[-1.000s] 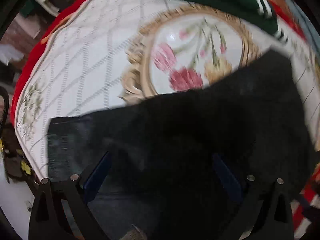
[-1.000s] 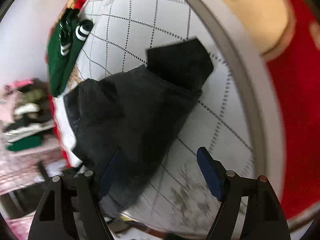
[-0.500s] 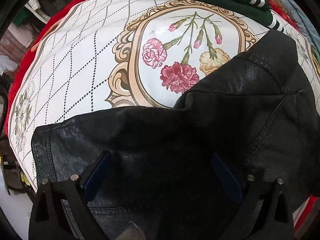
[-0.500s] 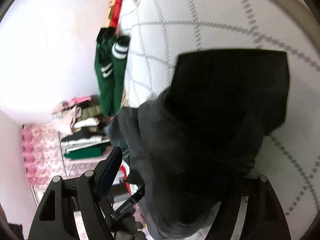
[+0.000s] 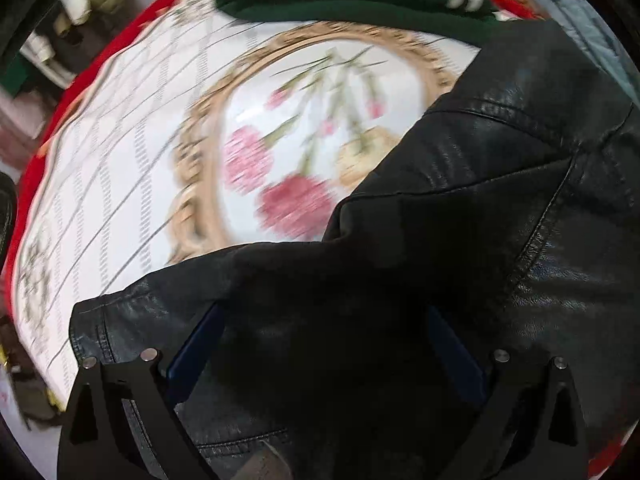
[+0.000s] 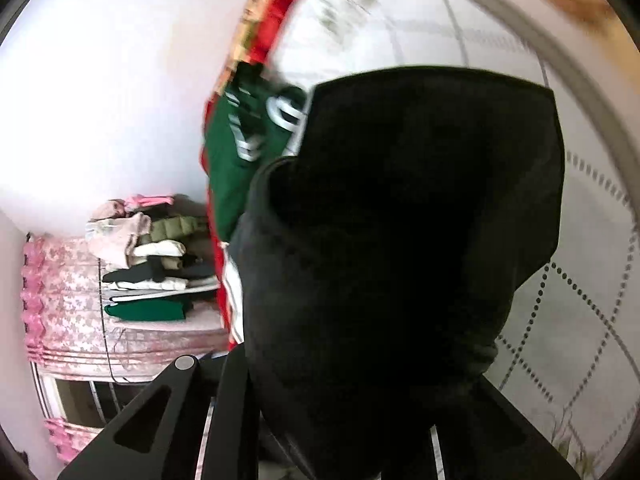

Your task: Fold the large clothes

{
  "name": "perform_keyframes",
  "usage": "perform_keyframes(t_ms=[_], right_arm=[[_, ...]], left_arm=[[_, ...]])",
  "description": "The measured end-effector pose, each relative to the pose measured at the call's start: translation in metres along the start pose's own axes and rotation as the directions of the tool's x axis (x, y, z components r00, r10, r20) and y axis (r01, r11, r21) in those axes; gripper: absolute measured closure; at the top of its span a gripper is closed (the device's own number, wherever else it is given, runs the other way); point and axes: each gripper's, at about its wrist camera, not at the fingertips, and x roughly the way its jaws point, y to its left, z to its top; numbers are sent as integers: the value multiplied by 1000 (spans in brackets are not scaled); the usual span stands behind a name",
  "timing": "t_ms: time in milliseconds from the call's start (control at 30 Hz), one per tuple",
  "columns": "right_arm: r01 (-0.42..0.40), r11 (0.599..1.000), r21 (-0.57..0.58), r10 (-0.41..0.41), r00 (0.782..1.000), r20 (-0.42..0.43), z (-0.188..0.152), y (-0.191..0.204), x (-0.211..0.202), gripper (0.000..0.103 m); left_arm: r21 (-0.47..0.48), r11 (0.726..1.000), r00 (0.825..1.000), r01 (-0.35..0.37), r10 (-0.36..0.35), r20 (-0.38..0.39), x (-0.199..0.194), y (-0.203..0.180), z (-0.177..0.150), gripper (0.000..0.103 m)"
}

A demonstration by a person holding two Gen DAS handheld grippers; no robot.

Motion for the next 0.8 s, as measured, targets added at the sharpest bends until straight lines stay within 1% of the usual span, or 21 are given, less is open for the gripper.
perform_keyframes(t_ms=[133,200,300,333,367,433,467,500,567,633,700,733,800], right_arm=[[42,994,-105,-36,998,54,6,45,-19,85],[83,984,-160,-73,995,72,11,64,-22,85],[130,967,-217,-116,990,77,18,91,-15,85],[138,962,-235,-123,990,74,18,99,-11,85],[139,954,-265,-127,990,62,16,112,-6,85],[137,939,-315,-130,991,45,9,134,3,85],[134,925,-354,-134,991,23,-1,151,12,85],[132,917,-376,-139,990,8,-7,161,19,85],[110,893,-436,-147,988,-51,-31,189,47,85],[85,865,-495,-161,981,-112,-58,211,75,85],[52,841,-539,-178,967,-183,-89,226,106,85],[34,835,-549,-187,956,-225,-105,231,125,85],[20,816,-578,-225,932,-286,-134,235,158,85]], left_arm=[[25,995,994,102,-102,24,8,-34,25,0],[21,984,984,177,-178,21,17,-46,37,0],[25,972,972,235,-236,16,20,-51,49,0],[16,970,970,241,-241,8,17,-46,51,0],[-9,971,971,239,-239,15,9,-36,51,1],[-75,966,968,249,-245,58,-11,-5,45,1],[-132,957,964,259,-249,90,-28,20,37,1],[-173,951,965,256,-239,111,-39,40,31,1],[-269,936,971,226,-194,140,-63,89,10,1],[-384,906,980,178,-130,149,-84,144,-23,1],[-469,874,989,123,-67,135,-98,181,-56,1],[-510,856,992,89,-31,122,-104,200,-73,1],[-567,823,995,36,22,97,-108,223,-101,1]])
